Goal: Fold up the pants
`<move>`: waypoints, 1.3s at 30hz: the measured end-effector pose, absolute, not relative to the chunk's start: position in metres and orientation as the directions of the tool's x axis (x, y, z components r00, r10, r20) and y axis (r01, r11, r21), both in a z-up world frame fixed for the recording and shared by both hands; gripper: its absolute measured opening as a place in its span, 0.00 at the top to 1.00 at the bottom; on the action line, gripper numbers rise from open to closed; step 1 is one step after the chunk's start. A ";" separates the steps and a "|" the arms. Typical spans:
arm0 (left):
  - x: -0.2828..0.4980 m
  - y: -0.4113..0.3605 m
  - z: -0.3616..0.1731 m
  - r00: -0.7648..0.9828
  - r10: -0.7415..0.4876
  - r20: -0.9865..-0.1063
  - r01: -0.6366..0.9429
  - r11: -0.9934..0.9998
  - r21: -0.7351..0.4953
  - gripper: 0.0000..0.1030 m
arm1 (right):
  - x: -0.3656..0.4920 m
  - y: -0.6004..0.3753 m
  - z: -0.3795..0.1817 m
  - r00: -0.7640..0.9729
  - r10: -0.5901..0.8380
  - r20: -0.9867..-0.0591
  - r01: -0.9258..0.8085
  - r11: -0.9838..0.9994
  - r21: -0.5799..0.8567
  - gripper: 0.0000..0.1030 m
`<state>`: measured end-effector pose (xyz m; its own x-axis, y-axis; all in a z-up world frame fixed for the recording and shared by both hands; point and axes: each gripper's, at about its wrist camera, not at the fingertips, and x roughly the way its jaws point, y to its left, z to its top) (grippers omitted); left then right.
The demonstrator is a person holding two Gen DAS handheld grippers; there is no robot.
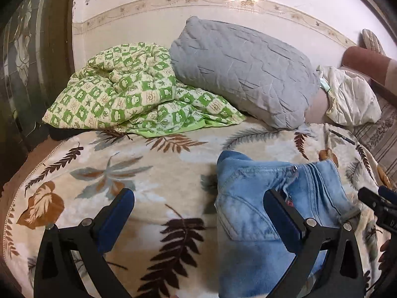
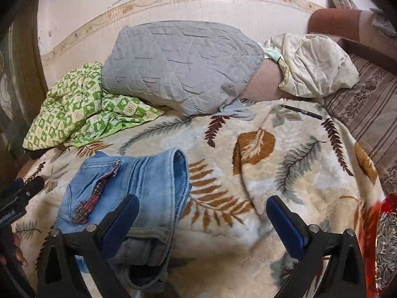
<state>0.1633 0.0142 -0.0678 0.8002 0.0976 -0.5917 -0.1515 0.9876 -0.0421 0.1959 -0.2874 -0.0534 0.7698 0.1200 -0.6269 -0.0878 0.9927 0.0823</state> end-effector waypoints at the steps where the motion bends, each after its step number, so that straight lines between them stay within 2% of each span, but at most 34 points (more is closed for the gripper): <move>1: 0.161 0.015 -0.068 0.796 0.095 -0.597 -0.152 0.987 -0.046 0.00 | 0.193 -0.288 -0.052 0.771 0.117 -0.626 -0.087 0.993 0.079 0.00; 6: 0.148 0.011 -0.071 0.758 0.101 -0.644 -0.161 0.986 -0.035 0.00 | 0.169 -0.283 -0.034 0.770 0.110 -0.629 -0.088 0.994 0.066 0.00; 11: 0.116 -0.003 -0.052 0.751 0.100 -0.653 -0.139 0.990 -0.007 0.00 | 0.128 -0.279 -0.007 0.783 0.102 -0.614 -0.095 0.994 0.045 0.00; 22: 0.038 -0.024 0.000 0.783 0.117 -0.611 -0.128 0.991 0.026 0.00 | 0.048 -0.281 0.026 0.798 0.082 -0.598 -0.089 0.996 0.018 0.00; 29: 0.007 -0.037 0.021 0.805 0.087 -0.587 -0.104 0.995 0.006 0.00 | 0.020 -0.290 0.036 0.809 0.061 -0.585 -0.060 0.998 0.021 0.00; 35: -0.005 -0.039 0.014 0.796 0.061 -0.602 -0.114 0.992 -0.050 0.00 | 0.018 -0.285 0.026 0.787 0.061 -0.614 -0.080 0.997 -0.003 0.00; 39: -0.003 -0.038 0.009 0.789 0.067 -0.611 -0.118 0.992 -0.044 0.00 | 0.020 -0.285 0.022 0.781 0.063 -0.622 -0.082 0.997 -0.002 0.00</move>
<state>-0.0032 -0.0378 0.0092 0.7886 0.0666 -0.6113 -0.1182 0.9920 -0.0445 0.0198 -0.2845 0.0219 0.7807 0.0630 -0.6217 -0.0821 0.9966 -0.0021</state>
